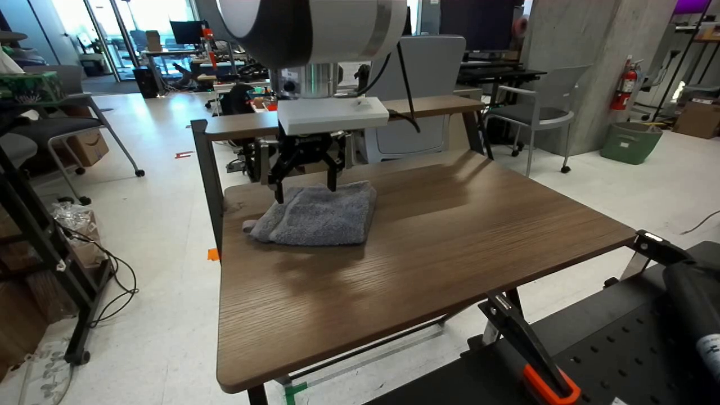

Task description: Slide the grey towel to the right

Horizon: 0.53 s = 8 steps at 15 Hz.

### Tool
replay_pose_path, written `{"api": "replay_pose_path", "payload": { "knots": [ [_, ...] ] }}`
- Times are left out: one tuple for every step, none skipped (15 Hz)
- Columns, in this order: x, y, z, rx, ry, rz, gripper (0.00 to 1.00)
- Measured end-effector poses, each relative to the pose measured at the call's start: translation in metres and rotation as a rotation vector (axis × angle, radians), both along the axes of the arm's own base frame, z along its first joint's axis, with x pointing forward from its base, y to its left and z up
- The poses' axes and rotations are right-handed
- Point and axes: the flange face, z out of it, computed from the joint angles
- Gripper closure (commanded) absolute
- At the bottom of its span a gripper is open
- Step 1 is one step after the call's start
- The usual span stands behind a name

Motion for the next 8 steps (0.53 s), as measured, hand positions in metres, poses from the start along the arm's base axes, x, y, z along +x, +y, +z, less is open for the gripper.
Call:
{"api": "replay_pose_path", "payload": {
  "knots": [
    [0.003, 0.001, -0.004, 0.0, 0.001, 0.003, 0.0],
    [0.005, 0.001, -0.009, -0.001, 0.005, 0.005, 0.0],
    [0.007, 0.001, -0.014, -0.004, 0.012, 0.004, 0.0],
    [0.008, 0.001, -0.018, -0.008, 0.022, 0.002, 0.0],
    [0.008, 0.0, -0.021, -0.014, 0.037, 0.0, 0.0],
    [0.009, -0.001, -0.025, -0.02, 0.05, -0.002, 0.0],
    [0.01, -0.002, -0.028, -0.027, 0.064, -0.004, 0.0],
    [0.01, -0.003, -0.03, -0.032, 0.076, -0.005, 0.0]
  ]
}}
